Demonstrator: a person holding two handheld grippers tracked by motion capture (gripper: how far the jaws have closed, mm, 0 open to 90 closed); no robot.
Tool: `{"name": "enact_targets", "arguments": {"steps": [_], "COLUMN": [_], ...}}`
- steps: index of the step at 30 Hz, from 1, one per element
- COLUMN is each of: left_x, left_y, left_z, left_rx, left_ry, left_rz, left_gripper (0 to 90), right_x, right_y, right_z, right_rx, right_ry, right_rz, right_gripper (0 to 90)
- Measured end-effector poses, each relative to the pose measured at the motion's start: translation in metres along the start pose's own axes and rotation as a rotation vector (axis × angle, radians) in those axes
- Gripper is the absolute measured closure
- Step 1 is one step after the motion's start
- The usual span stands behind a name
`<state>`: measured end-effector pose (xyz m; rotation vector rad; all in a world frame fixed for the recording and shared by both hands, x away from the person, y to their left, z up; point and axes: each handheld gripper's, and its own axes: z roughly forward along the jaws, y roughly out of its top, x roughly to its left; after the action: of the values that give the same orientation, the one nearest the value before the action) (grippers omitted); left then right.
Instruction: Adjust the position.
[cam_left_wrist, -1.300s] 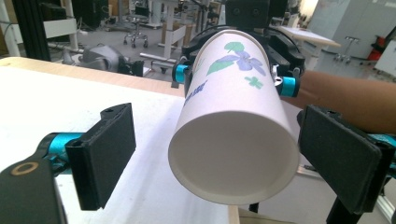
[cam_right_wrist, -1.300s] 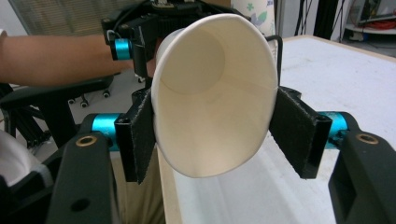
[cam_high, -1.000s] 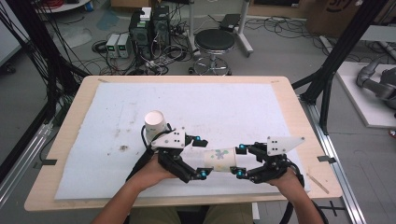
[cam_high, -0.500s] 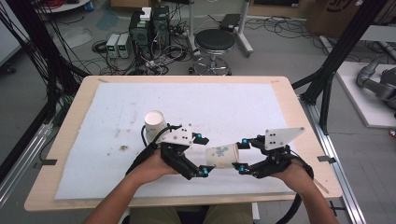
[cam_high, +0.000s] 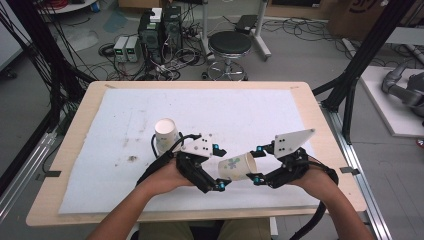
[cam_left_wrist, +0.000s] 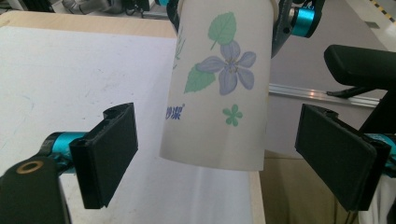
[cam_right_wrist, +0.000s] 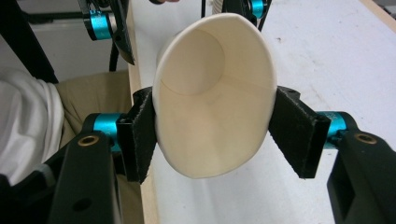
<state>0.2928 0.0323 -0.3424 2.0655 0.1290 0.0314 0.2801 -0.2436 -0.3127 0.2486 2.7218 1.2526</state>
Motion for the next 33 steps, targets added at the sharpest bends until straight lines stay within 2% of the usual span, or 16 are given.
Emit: {"name": "enact_targets", "arguments": {"steps": [13,24,29,33], "left_x": [0.001,0.002,0.002,0.002], "left_y": [0.0,0.001,0.001,0.001], "left_z": [0.009,0.016,0.019,0.022], "left_rx": [0.077,0.109,0.119,0.146], "left_ry": [-0.013,-0.027,-0.036,-0.05], "left_rz": [0.003,0.006,0.005,0.006], "left_gripper": [16.1,18.2,21.8,24.7], "right_x": [0.001,0.004,0.005,0.006], "right_y": [0.019,0.034,0.039,0.041], "right_z": [0.01,0.017,0.021,0.024], "right_rx": [0.118,0.231,0.265,0.293], "right_ry": [0.006,0.005,0.009,0.013], "right_rz": [-0.058,-0.116,-0.126,-0.141], "right_gripper": [36.5,36.4,36.4,36.4]}}
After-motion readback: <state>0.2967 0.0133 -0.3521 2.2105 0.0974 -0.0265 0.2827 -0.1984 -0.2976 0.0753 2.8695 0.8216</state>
